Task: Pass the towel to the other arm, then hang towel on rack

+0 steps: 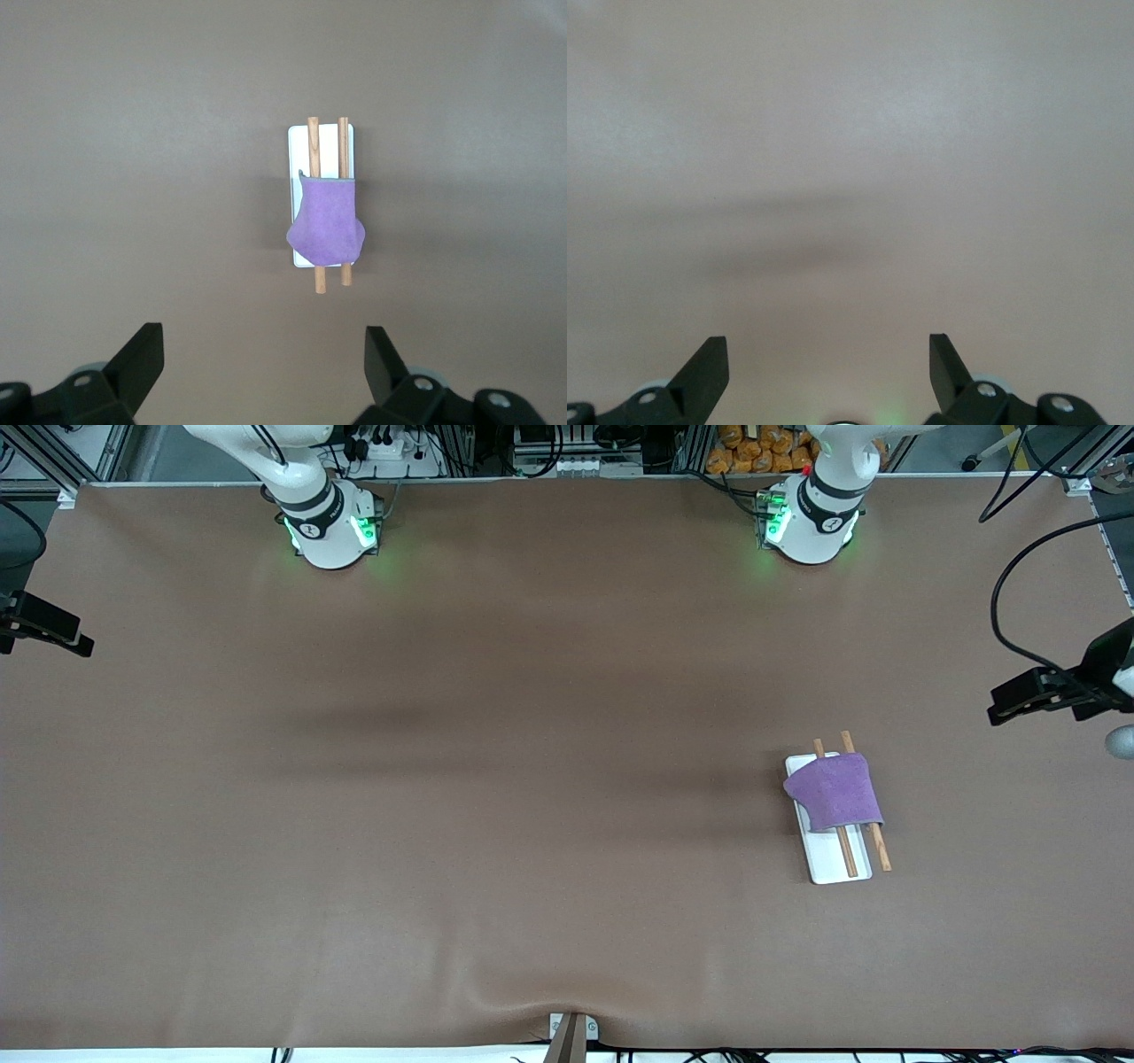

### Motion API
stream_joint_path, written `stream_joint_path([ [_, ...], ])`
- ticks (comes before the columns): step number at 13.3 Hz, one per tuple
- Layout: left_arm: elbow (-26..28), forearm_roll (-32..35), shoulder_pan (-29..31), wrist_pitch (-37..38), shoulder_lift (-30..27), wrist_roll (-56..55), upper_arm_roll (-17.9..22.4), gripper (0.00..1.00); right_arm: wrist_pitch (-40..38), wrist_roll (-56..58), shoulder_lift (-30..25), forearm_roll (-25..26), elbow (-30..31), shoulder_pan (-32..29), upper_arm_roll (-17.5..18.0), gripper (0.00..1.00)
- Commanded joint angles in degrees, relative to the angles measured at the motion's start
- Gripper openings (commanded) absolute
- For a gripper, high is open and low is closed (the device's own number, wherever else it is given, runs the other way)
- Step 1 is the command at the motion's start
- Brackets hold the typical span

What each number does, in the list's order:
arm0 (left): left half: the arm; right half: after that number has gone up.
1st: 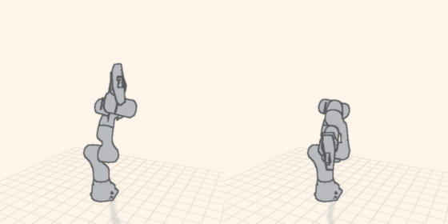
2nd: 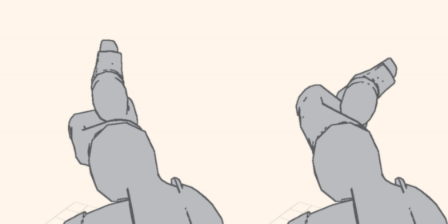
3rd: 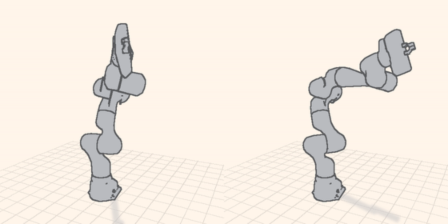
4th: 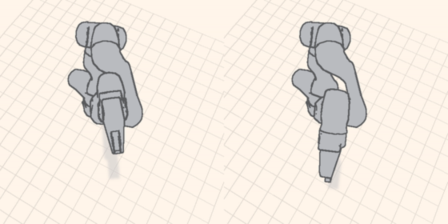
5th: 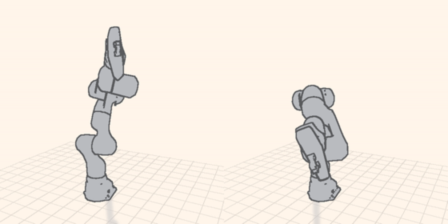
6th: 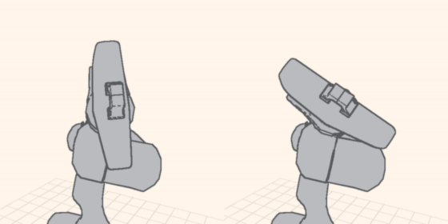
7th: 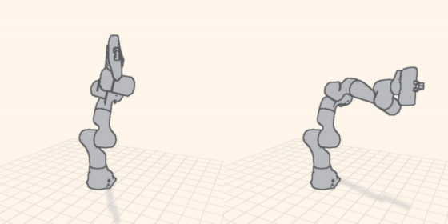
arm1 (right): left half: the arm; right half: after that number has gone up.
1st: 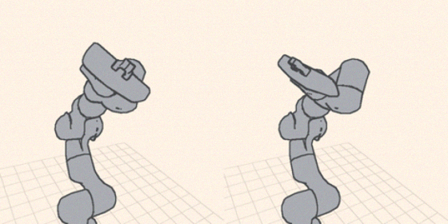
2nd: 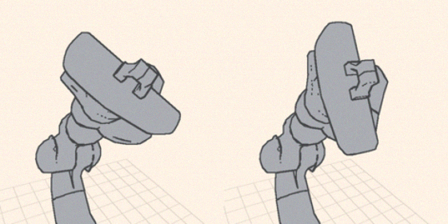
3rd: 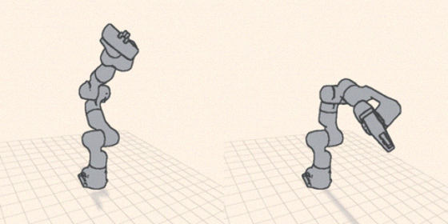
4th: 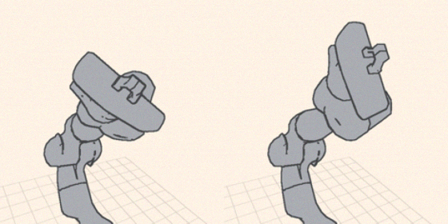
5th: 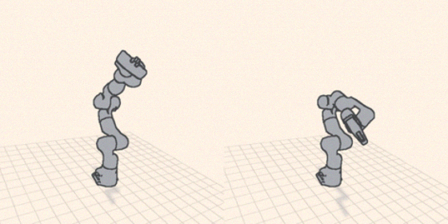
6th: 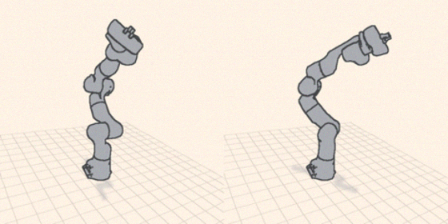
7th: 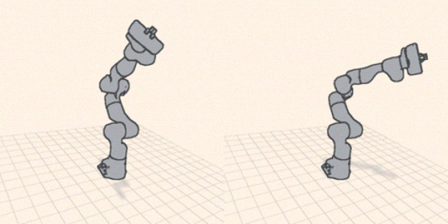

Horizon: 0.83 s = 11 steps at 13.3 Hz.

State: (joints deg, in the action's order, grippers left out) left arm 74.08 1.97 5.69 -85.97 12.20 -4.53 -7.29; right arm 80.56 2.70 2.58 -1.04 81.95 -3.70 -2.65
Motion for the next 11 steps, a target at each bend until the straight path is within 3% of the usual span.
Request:
stream_joint_path([
  [1, 3.2, -2.1, 1.1, 0.5, -3.8, 1.5, 0.9, 1.0, -0.4, -0.9, -0.3, 0.2, -0.1, -1.1, 1.0, 1.0],
  [6, 21.3, -3.0, -0.8, -3.7, -19.0, -4.7, 1.0, 1.0, -0.4, -0.8, -0.4, 0.2, -0.1, -1.0, 1.0, 1.0],
  [11, 22.3, -2.4, -5.9, -1.4, -20.8, -8.5, 2.9, 1.0, -0.4, -0.8, -0.4, 0.2, -0.1, -1.0, 1.0, 1.0],
])
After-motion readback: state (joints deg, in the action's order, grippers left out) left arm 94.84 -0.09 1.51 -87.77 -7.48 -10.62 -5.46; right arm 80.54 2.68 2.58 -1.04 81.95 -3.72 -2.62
